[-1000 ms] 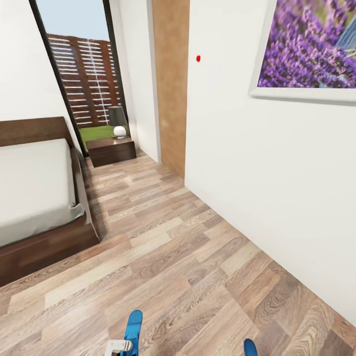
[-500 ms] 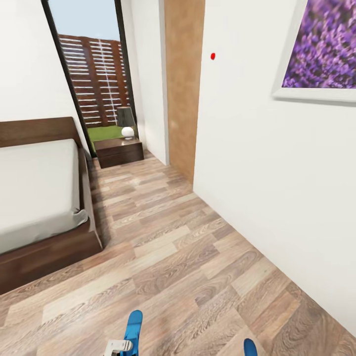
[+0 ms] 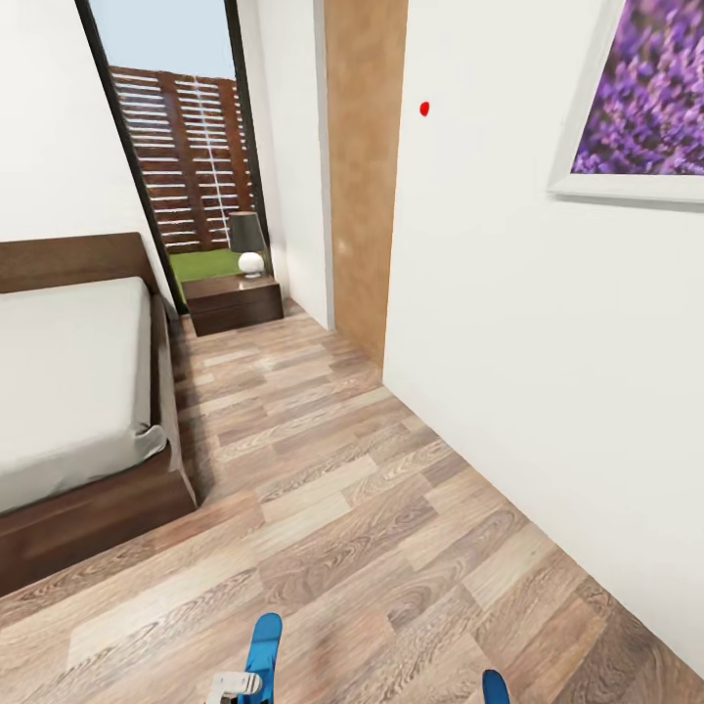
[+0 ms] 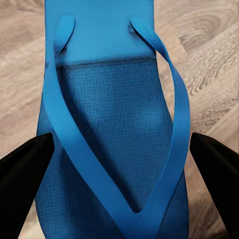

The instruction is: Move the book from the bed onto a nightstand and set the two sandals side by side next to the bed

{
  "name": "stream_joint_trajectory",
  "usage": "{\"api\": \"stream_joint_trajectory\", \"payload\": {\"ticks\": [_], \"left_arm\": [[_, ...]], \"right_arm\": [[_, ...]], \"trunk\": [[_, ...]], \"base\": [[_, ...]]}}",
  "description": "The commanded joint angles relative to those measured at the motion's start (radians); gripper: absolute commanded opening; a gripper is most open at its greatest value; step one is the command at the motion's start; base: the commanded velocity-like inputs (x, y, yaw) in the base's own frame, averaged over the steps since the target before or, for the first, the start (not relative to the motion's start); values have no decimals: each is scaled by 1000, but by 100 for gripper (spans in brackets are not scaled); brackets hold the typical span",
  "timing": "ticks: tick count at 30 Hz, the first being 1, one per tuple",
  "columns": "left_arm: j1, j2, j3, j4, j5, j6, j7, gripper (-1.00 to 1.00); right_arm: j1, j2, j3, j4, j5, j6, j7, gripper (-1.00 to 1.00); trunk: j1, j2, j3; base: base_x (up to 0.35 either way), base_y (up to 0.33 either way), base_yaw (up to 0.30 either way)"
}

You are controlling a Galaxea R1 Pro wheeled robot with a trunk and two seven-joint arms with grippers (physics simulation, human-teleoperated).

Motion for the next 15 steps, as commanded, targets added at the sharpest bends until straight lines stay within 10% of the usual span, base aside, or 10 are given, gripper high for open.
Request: {"api": "stream_joint_trajectory", "payload": {"ticks": [1, 15], "left_arm": [[-1, 0, -8, 1, 9, -4, -2, -100], [-1, 0, -8, 1, 9, -4, -2, -100]], "right_arm": [[0, -1, 6, -1, -11, 6, 3, -100], [-1, -1, 6, -2, -11, 8, 3, -100]], "trunk": [[0, 0, -1], [0, 0, -1]], "base": [[317, 0, 0], [319, 0, 66]]}}
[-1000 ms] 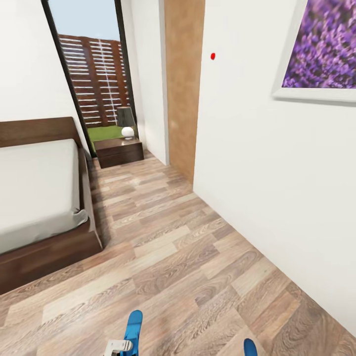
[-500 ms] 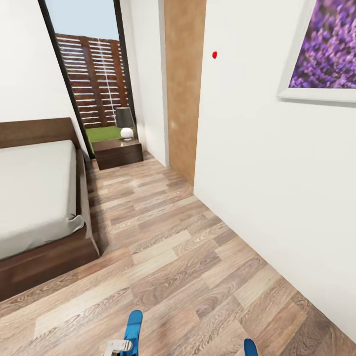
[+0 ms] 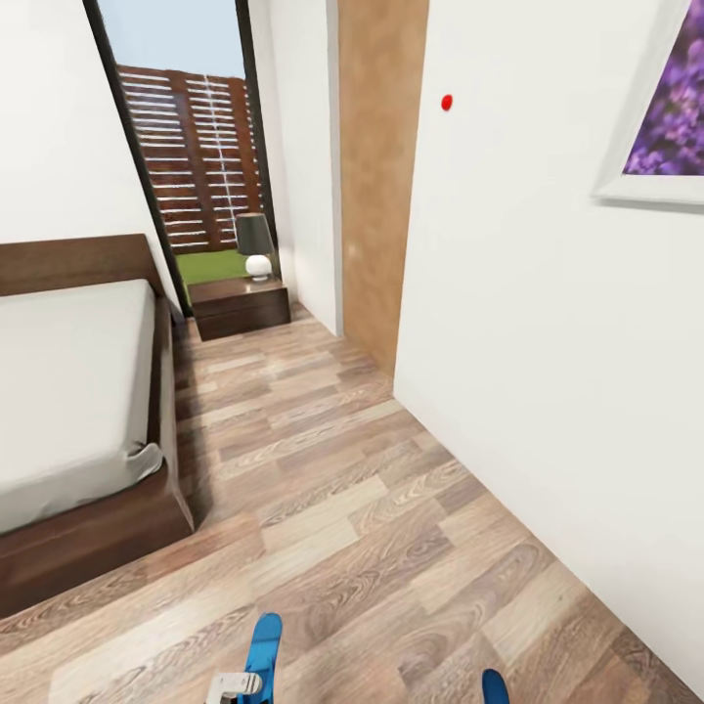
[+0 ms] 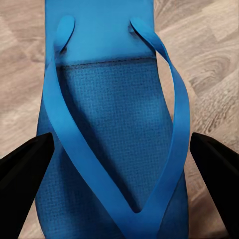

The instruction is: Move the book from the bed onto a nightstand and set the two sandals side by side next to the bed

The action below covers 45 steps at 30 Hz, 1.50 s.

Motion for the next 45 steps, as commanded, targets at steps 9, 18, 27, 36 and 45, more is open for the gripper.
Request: {"api": "stream_joint_trajectory", "payload": {"ticks": [9, 18, 27, 36, 45], "left_arm": [[-1, 0, -8, 1, 9, -4, -2, -100], [-1, 0, -8, 1, 9, -4, -2, -100], [-1, 0, -8, 1, 11, -4, -2, -100], [-1, 0, -8, 1, 11, -4, -2, -100], [-1, 0, -8, 1, 11, -4, -2, -100]], "right_arm": [[0, -1, 5, -1, -11, 6, 3, -100], [-1, -1, 6, -1, -11, 6, 2, -100], [0, -1, 7, -1, -11, 6, 2, -100], [-1, -1, 6, -1, -11, 6, 2, -100], [0, -1, 6, -1, -11, 6, 2, -100]], "trunk": [[0, 0, -1], [0, 0, -1], [0, 0, -1], [0, 0, -1], [0, 0, -1]], "base": [[320, -11, 1], [320, -74, 0], [320, -58, 0], [322, -3, 0], [323, 0, 66]]}}
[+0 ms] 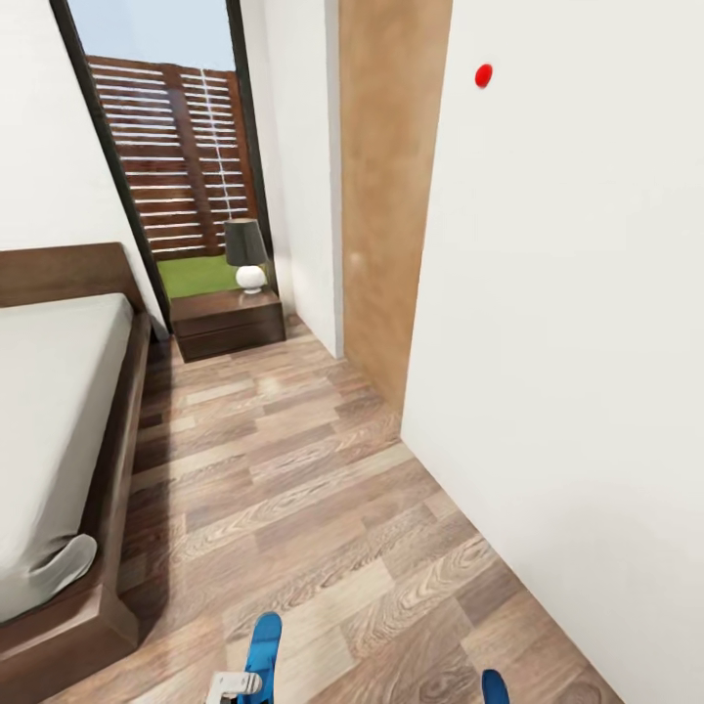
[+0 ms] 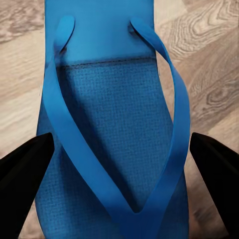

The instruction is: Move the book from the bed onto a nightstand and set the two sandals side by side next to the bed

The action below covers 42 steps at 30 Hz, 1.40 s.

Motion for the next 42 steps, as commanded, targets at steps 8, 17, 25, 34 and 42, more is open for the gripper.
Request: {"api": "stream_joint_trajectory", "payload": {"ticks": [8, 17, 25, 34, 42], "left_arm": [[-1, 0, -8, 1, 10, -4, -2, -100], [-1, 0, -8, 1, 10, -4, -2, -100], [-1, 0, -8, 0, 8, -4, -2, -100], [-1, 8, -11, -3, -4, -3, 184, -100], [-1, 23, -31, -2, -55, -4, 194, -100]], "right_arm": [[-1, -1, 5, -2, -11, 7, 3, -100], [-1, -1, 5, -2, -11, 6, 3, -100], [-1, 0, 5, -2, -11, 6, 4, -100], [0, -1, 4, -5, -14, 7, 6, -100], [0, -1, 4, -5, -14, 7, 6, -100]], "trunk": [[0, 0, -1], [0, 0, -1], [0, 0, -1], [0, 0, -1], [0, 0, -1]], "base": [[323, 0, 156], [323, 0, 7], [323, 0, 0], [323, 0, 0], [323, 0, 0]]}}
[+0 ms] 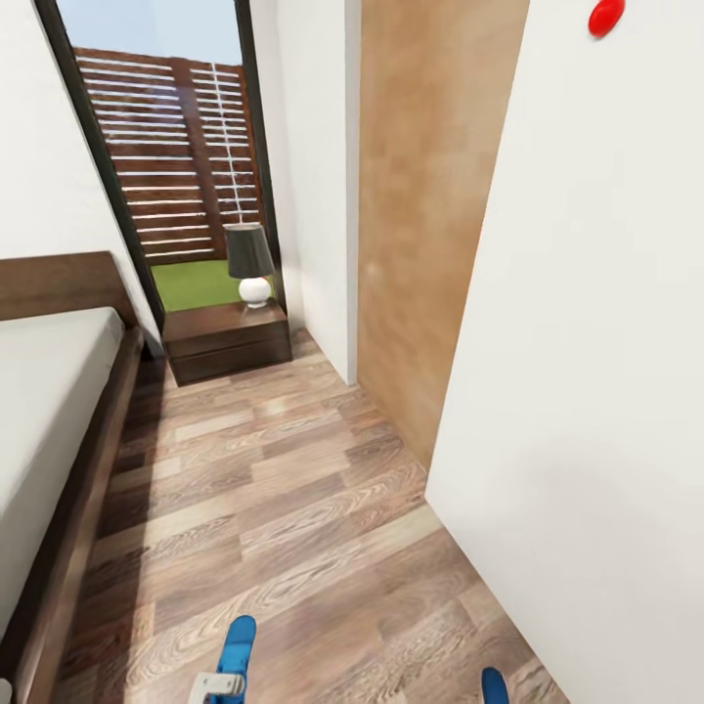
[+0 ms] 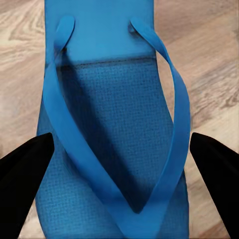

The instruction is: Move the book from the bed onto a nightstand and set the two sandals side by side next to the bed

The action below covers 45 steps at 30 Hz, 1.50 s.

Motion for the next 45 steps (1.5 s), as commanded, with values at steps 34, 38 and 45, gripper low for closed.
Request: {"api": "stream_joint_trajectory", "payload": {"ticks": [34, 38, 45], "left_arm": [[-1, -41, -58, 7, -169, -1, 0, -100], [-1, -42, -58, 8, -169, -2, -1, -100], [-1, -42, -57, 7, -166, -2, 0, -100]], "right_arm": [[0, 0, 6, -1, -7, 7, 1, -100], [-1, 0, 7, -1, -6, 7, 0, -100], [-1, 1, 7, 1, -6, 7, -2, -100]], "trunk": [[0, 0, -1], [0, 0, -1], [0, 0, -1]], "base": [[42, 0, 119], [94, 0, 249], [285, 0, 160]]}}
